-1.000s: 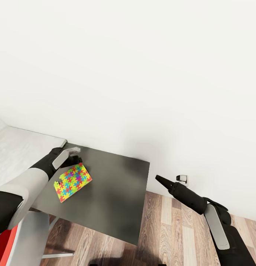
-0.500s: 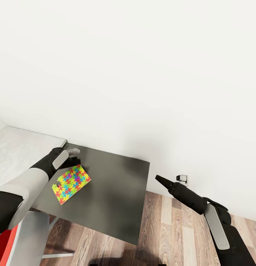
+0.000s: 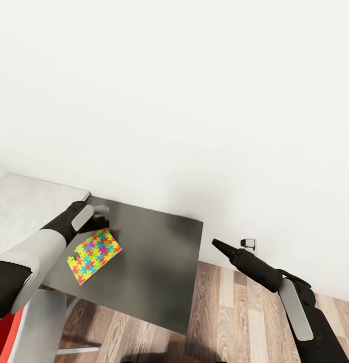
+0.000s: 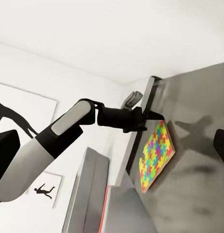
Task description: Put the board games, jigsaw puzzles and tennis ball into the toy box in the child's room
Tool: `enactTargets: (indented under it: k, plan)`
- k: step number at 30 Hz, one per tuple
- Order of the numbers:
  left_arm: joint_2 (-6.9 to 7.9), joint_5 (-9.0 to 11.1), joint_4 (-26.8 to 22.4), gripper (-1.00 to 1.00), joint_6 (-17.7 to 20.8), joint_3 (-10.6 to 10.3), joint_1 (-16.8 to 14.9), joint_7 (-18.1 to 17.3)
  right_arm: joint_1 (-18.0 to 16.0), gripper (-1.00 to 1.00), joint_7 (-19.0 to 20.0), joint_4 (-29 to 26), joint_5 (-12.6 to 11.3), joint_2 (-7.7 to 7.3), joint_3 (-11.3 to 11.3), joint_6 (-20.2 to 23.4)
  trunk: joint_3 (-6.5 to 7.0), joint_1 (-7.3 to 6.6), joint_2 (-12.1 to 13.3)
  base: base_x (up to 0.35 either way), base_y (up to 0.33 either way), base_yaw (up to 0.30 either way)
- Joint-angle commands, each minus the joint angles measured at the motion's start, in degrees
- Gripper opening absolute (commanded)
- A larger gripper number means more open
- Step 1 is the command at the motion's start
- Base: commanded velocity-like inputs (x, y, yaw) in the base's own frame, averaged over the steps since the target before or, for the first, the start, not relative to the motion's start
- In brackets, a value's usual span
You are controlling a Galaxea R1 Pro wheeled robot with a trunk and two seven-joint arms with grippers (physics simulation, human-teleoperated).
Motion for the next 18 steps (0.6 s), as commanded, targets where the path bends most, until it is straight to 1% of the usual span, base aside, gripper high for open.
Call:
enactTargets:
  k: [1,18]
  plan:
    - [0.11,0.6,-0.1,1.0,0.2,-0.4,0.0,0.4,0.0,1.0,0.0,0.0,-0.2,-0.01,0.0,0.3,0.0,0.03,-0.1,0.0,0.0,-0.085]
    - [0.43,0.8,-0.8,1.0,-0.2,-0.4,0.0,-0.2,0.0,1.0,0.1,-0.1,-0.2,-0.02,0.0,0.3,1.45,0.03,-0.1,0.0,0.0,-0.095]
